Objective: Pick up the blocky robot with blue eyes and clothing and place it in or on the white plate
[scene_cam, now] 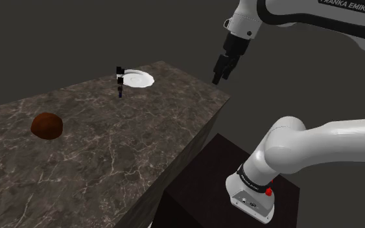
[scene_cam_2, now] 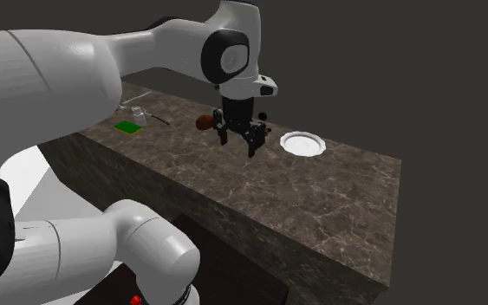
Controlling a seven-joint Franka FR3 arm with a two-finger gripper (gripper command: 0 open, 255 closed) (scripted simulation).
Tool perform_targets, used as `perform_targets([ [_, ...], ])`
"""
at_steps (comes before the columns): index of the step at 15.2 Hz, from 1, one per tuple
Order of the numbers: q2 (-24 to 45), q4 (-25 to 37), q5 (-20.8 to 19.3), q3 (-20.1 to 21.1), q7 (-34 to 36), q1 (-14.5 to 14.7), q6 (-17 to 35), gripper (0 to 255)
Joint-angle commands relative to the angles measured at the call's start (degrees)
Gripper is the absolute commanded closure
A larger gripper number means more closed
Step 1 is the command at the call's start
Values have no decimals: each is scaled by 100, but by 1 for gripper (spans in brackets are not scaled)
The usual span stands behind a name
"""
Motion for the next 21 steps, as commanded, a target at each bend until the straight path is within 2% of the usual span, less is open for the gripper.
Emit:
perform_targets([
  [1,0,0,0,0,0,0,0,0],
  [11,1830,528,295,759,1048,148,1481,0],
  [16,2870,1099,225,1079,1587,161,2027,0],
  [21,3954,1867,-9,1331,2160,179,2395,0],
])
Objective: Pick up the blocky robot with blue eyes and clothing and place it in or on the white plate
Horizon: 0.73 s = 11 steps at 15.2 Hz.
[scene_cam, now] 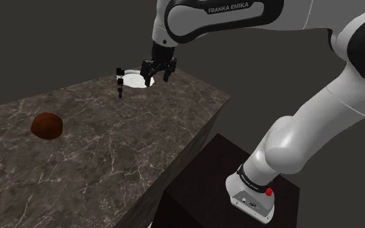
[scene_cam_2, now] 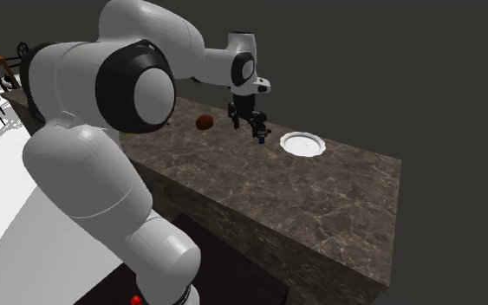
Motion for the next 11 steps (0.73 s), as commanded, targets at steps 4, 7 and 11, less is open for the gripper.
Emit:
perform_targets([
  [4,1100,915,-333,180,596,68,216,0],
  [7,1783,1578,-570,220,926,156,239,0],
  [11,2723,2608,-874,208,1308,326,147,0],
])
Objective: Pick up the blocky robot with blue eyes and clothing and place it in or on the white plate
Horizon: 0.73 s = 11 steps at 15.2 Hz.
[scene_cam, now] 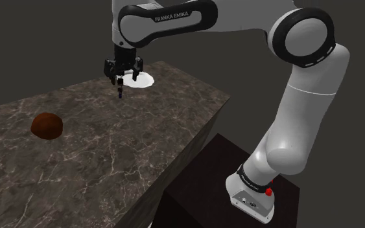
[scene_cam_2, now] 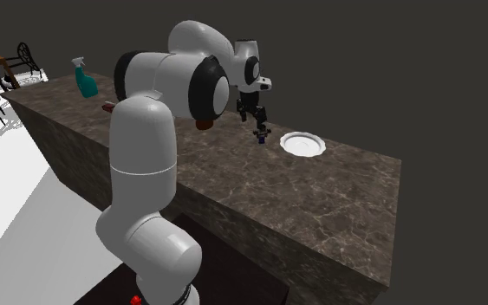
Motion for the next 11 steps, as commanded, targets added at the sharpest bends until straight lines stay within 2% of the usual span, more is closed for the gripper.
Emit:
perform_targets([
  [1,279,270,-90,-18,105,50,11,0],
  [8,511,11,-166,-57,155,48,497,0],
  [11,511,11,-166,-57,155,48,497,0],
])
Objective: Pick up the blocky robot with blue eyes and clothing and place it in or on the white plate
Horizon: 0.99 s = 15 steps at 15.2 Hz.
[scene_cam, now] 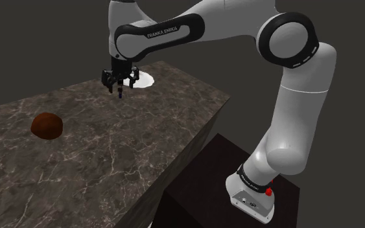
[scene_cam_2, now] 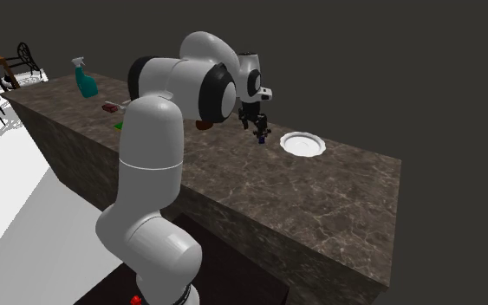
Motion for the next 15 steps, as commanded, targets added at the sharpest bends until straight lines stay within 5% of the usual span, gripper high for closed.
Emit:
perform_targets([
  [1,9,6,-3,-1,2,1,6,0],
  [5,9,5,-2,-1,2,1,5,0],
  [6,9,5,-2,-1,2,1,5,255],
  [15,9,6,-3,0,2,1,6,255],
])
